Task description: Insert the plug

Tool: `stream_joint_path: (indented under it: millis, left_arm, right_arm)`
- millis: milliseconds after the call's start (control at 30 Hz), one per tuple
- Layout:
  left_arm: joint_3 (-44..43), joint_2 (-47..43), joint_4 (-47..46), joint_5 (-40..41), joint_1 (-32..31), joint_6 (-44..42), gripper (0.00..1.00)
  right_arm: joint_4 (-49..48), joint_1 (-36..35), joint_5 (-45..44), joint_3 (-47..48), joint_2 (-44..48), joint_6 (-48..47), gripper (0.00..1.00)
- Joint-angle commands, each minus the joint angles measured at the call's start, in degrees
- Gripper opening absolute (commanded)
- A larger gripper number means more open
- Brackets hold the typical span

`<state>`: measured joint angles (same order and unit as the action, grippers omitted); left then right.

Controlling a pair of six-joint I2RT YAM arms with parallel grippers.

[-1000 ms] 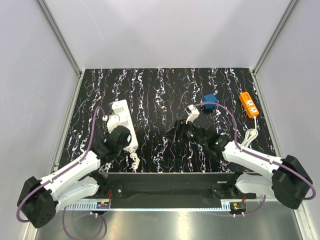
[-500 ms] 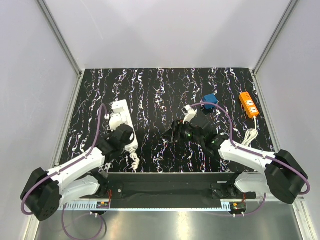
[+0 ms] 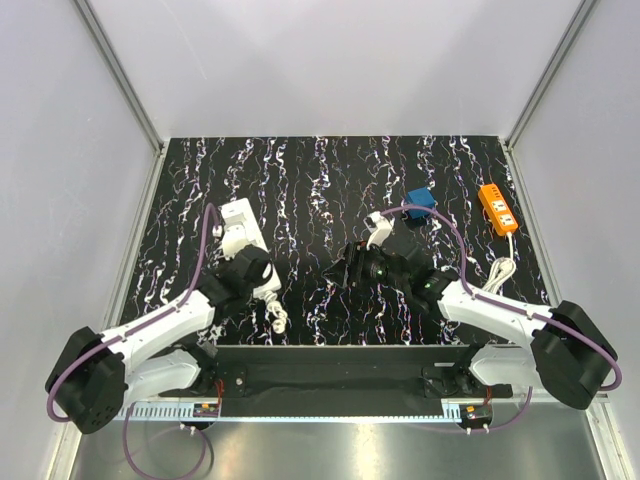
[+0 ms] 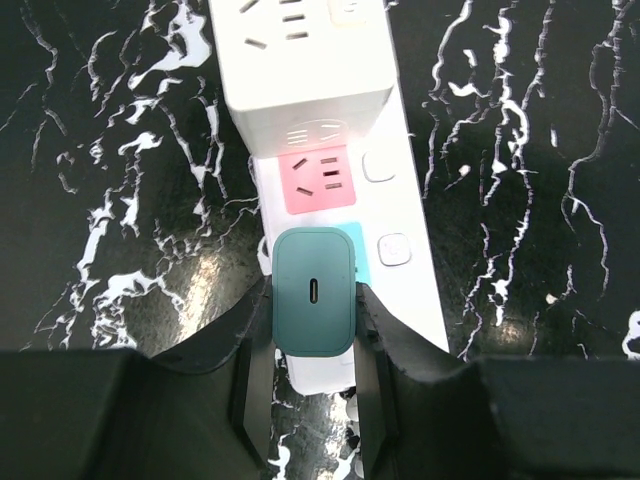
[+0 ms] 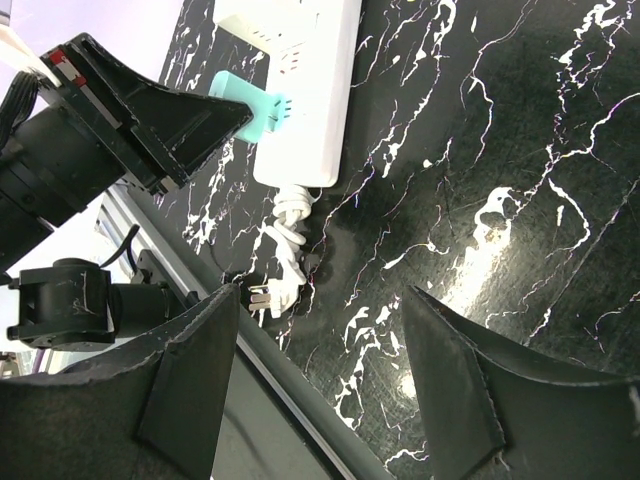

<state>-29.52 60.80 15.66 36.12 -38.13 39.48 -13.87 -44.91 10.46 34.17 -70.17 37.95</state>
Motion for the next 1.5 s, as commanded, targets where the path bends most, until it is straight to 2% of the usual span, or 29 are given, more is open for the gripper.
stream_joint_path:
  millis: [0, 100, 333, 933, 1467]
  left_arm:
    - [-3.7, -1.5, 4.0, 4.9, 0.0, 3.5, 0.00]
    - [-7.1, -1.1, 7.3, 8.0, 0.0, 3.8, 0.00]
    - [-10.1, 2.3, 7.6, 7.4, -0.1, 6.8, 0.00]
    - [-3.9, 3.5, 0.0, 5.2, -0.5, 9.0, 0.00]
    - [-4.6, 7.7, -1.3, 4.3, -1.0, 9.2, 0.00]
  right_arm:
    - [-2.2, -0.2, 0.1, 0.0, 1.5, -1.4, 0.72]
    - [-2.6, -0.2, 0.2, 0.0, 1.4, -1.4, 0.72]
    - [-2.7, -0.2, 0.5, 0.3, 0.5, -1.7, 0.72]
    - [-1.8, -0.2, -0.3, -0.8, 4.1, -2.4, 0.72]
    - [-1.7, -0.2, -0.6, -1.4, 4.7, -3.1, 0.72]
